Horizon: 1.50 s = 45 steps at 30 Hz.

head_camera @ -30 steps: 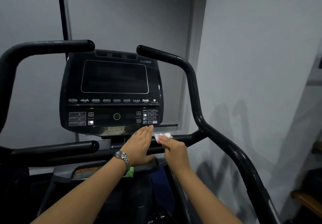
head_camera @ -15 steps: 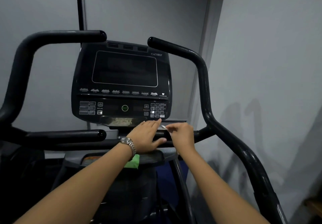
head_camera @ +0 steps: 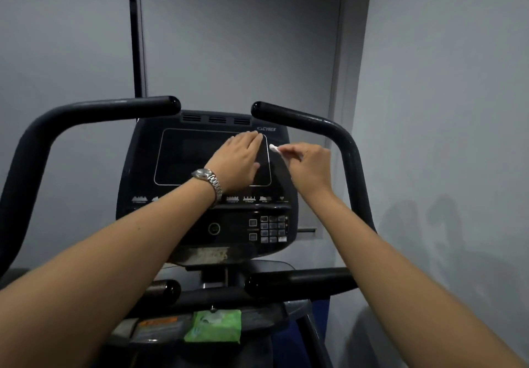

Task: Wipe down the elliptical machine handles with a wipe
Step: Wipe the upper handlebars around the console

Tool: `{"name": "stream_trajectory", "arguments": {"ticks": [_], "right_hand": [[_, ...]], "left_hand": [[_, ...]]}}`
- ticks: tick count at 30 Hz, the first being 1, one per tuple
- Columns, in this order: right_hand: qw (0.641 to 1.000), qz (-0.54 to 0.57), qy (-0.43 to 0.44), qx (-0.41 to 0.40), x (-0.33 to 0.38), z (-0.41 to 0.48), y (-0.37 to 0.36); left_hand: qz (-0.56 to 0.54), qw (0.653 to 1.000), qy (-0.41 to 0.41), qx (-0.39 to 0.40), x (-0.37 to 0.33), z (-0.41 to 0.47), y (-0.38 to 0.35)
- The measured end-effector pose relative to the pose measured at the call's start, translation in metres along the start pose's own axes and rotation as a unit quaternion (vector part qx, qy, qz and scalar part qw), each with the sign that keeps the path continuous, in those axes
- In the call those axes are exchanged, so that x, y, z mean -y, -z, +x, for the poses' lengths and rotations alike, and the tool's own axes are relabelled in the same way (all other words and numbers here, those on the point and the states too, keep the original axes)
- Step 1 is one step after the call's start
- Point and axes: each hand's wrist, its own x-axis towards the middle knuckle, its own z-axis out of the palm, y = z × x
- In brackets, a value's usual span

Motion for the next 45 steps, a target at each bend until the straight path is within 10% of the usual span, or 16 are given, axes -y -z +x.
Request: {"name": "stream_trajectory", "arguments": {"ticks": [15,45], "right_hand": [[0.969,-0.061,0.222,-0.096,-0.038,0.095,-0.024],[0.973,-0.128,0.159,-0.106,-0.026,0.093,-0.052]], "left_hand": [[0.029,0.995,-0.024,-0.097,0.046,0.056,-0.001],[-0.046,0.995,-0.046,-0.075,0.051,0.056,0.002]]}}
